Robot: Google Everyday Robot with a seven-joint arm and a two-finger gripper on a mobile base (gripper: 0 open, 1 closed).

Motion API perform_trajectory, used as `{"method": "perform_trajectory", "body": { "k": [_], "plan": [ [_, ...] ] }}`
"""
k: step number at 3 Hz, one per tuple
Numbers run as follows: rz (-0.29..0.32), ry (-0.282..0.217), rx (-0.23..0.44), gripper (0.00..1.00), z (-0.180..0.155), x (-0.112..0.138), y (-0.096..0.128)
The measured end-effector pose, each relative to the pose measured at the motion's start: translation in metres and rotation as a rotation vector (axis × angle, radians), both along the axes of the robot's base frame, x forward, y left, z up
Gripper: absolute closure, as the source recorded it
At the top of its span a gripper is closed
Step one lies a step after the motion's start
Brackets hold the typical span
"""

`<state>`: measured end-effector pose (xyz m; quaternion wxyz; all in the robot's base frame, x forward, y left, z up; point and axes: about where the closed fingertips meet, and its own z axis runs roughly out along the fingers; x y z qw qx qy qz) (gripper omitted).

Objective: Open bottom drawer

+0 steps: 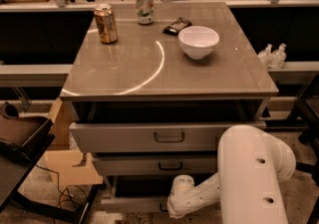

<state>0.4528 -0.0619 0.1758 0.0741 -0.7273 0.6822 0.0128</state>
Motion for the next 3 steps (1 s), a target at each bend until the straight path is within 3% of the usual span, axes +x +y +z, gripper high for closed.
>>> {"method": "perform_trajectory", "body": {
  "k": [3],
  "plan": [
    [-0.022, -0.015, -0.009, 1.00, 0.004, -0.010, -0.004]
  ]
}}
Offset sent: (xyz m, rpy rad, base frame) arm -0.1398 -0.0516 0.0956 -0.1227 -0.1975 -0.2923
